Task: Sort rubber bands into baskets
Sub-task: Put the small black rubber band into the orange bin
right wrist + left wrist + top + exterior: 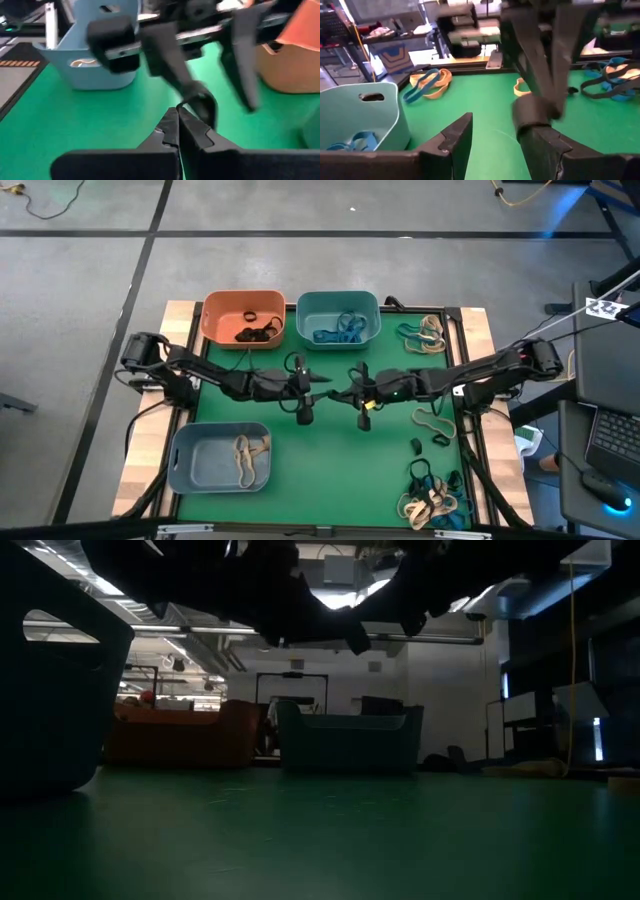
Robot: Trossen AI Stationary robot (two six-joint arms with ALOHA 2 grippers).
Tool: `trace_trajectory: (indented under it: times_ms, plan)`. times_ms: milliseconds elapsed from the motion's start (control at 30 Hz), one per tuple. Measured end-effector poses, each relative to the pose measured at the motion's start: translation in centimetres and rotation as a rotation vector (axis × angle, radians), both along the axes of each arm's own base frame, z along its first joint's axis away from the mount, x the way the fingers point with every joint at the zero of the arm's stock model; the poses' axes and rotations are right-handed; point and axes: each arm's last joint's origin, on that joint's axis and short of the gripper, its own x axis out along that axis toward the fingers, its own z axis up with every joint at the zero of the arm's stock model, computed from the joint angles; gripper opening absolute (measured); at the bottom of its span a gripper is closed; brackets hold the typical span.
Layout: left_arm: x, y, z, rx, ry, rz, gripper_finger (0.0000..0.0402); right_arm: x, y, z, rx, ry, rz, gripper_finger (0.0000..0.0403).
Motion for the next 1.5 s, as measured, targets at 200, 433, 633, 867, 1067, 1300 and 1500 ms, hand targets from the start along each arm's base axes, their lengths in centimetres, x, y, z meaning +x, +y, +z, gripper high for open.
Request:
trace_trajectory:
  times_ms: [200, 433, 633, 867, 1067, 1300, 1500]
  plan:
    - [0.0, -0.1, 0.0, 0.007, 0.000, -0.007, 0.0150, 0.7, 0.2, -1.0, 0.010, 0.005, 0.030, 0.0001]
    - [0.0, -0.5, 0.0, 0.034, 0.007, -0.102, 0.0077, 0.8, 0.2, -1.0, 0.007, -0.004, 0.023, 0.0001]
    - [0.0, -0.7, 0.0, 0.050, 0.010, -0.170, 0.0007, 0.8, 0.2, -1.0, 0.008, -0.006, 0.022, 0.0001]
    - [0.0, -0.7, 0.0, 0.046, 0.010, -0.169, 0.0004, 0.7, 0.2, -1.2, 0.015, 0.023, 0.029, 0.0038]
    - [-0.2, -0.4, 0.0, 0.094, 0.052, -0.102, 0.0009, -0.5, 0.1, -1.1, 0.054, 0.128, 0.038, 0.0127]
    - [-1.9, 0.6, 1.5, 0.130, 0.146, 0.053, 0.0005, -3.0, -0.1, -0.7, 0.125, 0.301, 0.003, 0.0180]
    - [-4.9, 3.0, 3.5, 0.042, 0.253, 0.202, 0.0003, -3.2, -0.2, -1.7, 0.128, 0.379, -0.022, 0.0182]
